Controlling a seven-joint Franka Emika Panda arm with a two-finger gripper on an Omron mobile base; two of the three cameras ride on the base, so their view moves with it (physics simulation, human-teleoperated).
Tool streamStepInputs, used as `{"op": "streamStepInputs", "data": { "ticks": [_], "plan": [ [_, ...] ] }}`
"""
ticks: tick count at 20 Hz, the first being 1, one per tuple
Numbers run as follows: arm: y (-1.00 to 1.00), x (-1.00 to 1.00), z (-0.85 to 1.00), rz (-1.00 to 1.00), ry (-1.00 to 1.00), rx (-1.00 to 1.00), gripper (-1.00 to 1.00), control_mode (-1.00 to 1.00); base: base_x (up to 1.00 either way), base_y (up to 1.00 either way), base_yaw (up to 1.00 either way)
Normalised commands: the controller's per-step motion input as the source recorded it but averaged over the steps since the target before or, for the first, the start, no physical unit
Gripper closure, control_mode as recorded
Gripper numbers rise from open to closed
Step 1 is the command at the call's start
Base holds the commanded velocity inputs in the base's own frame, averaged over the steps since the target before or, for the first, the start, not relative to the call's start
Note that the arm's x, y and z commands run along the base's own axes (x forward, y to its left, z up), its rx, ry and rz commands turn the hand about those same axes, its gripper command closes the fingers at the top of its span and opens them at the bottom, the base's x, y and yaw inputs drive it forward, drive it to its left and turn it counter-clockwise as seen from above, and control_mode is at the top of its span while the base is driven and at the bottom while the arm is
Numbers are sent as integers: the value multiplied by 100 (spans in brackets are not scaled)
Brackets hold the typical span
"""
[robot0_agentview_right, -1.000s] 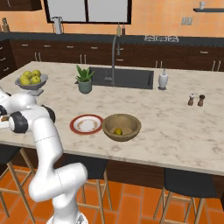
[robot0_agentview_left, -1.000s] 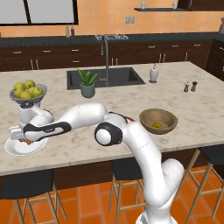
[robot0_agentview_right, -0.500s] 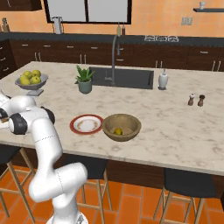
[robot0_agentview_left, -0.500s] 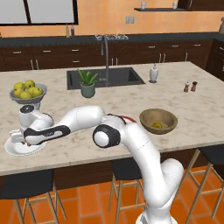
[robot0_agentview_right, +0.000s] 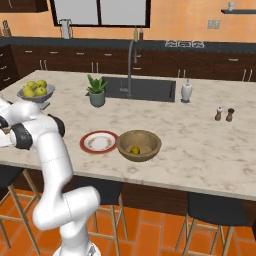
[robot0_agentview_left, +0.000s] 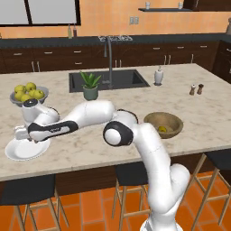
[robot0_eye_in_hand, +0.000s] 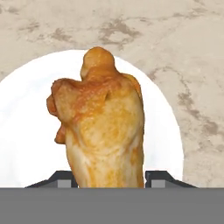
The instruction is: Pick the chicken drumstick and lemon from their plates and place them in the bowl. Then put the bowl in the fridge.
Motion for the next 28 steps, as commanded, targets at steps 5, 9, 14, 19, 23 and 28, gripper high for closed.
{"op": "streamStepInputs", "data": {
  "ticks": [5,9,14,19,23,28],
  "plan": [
    [-100,-51,53,0,0,21,100,-100,0,0,0],
    [-100,-46,31,0,0,22,100,-100,0,0,0],
    [-100,-20,32,0,0,21,100,-100,0,0,0],
    [-100,0,19,0,0,13,100,-100,0,0,0],
    [-100,0,15,0,1,1,100,-100,0,0,0],
    [-100,-5,39,-4,1,-12,100,-100,0,0,0]
  ]
}}
